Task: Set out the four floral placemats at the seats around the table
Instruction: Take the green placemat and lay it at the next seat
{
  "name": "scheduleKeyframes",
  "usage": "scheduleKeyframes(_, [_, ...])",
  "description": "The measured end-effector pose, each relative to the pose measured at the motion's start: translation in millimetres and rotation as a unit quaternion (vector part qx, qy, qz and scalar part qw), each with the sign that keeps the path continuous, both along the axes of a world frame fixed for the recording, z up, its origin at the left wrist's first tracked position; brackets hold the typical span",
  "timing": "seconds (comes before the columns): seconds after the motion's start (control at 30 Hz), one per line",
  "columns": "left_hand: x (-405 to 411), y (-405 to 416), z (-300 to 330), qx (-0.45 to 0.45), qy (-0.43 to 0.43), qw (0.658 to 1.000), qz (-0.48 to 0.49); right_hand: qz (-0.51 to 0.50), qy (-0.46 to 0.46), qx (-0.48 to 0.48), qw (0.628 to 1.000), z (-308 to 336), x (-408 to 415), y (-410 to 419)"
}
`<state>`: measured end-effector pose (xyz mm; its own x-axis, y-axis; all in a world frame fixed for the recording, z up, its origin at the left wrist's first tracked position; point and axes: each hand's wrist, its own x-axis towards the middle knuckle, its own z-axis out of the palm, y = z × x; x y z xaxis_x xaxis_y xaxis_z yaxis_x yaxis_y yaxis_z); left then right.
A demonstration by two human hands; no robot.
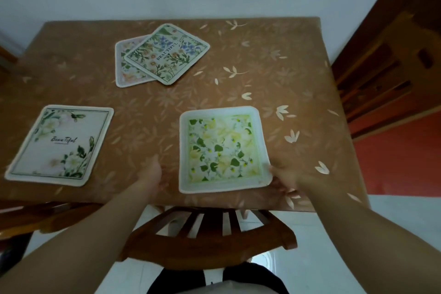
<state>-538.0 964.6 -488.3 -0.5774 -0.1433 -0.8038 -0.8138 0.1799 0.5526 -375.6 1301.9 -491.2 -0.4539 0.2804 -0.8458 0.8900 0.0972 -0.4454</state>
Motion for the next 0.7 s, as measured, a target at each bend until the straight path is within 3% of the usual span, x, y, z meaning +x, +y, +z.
scheduleKeyframes(0.13, [4,13,-10,0.032,-0.038,0.998,-0.044,-0.044,0.101,0.107,0.988,-3,-15,11])
scheduleKeyframes(0.27, [-5,22,-19,0.017,-0.041,0.997,-0.067,-0.152,0.120,0.012,0.981,-4,-35,5])
scheduleKeyframes(0.37, [-12,28,-23,0.009,-0.027,0.996,-0.081,-0.181,0.114,-0.056,0.975,-7,-45,0])
scheduleKeyframes(0.57, [-32,30,-26,0.015,0.019,0.995,-0.097,-0.156,0.093,0.008,0.983,-19,-58,-10])
scheduleKeyframes(0.7, [-47,20,-27,-0.003,0.042,0.992,-0.121,-0.164,0.076,-0.019,0.983,-21,-64,-27])
